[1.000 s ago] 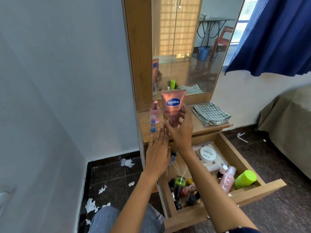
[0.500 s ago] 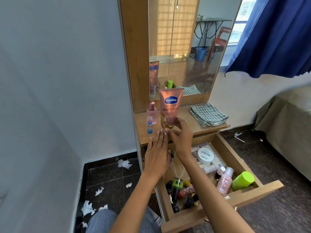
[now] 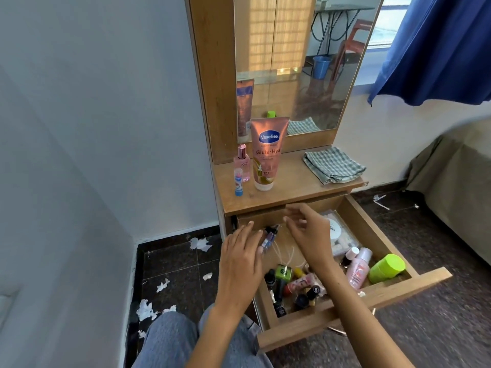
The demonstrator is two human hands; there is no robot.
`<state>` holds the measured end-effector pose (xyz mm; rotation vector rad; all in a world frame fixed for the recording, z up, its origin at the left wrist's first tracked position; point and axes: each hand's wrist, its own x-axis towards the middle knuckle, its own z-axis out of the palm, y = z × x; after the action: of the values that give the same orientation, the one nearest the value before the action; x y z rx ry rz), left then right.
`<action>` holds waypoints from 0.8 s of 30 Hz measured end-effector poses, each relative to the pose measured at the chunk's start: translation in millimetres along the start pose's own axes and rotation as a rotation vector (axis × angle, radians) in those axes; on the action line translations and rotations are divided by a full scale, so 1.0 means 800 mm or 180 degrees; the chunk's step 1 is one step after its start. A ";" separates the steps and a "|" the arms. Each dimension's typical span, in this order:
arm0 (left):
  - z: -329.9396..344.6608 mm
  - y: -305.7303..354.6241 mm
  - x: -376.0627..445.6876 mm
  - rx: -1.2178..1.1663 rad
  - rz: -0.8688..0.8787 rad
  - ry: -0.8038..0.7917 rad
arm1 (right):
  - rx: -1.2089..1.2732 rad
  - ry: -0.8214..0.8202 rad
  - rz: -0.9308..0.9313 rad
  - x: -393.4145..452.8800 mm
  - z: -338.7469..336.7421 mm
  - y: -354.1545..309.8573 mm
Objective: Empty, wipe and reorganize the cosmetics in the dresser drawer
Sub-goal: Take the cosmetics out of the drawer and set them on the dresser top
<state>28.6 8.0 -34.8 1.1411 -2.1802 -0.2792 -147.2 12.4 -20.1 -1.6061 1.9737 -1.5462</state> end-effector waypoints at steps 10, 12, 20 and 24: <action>-0.010 0.018 -0.006 -0.0053 0.0377 -0.0979 | -0.0340 -0.0650 0.0013 -0.045 -0.004 0.016; -0.003 0.020 -0.001 0.0129 0.0398 -0.1078 | -0.0373 -0.0614 0.0099 -0.043 -0.002 0.017; 0.015 0.032 0.005 0.1002 0.0430 -0.1495 | -0.0575 -0.0703 0.0346 -0.039 0.000 0.026; 0.013 0.038 0.014 0.1044 0.0535 -0.1550 | -0.0591 -0.0671 0.0375 -0.037 0.002 0.027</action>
<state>-2.9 15.9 -23.6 1.1380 -2.8166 -0.1360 -147.4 32.2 -50.4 -1.6102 2.1018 -1.1302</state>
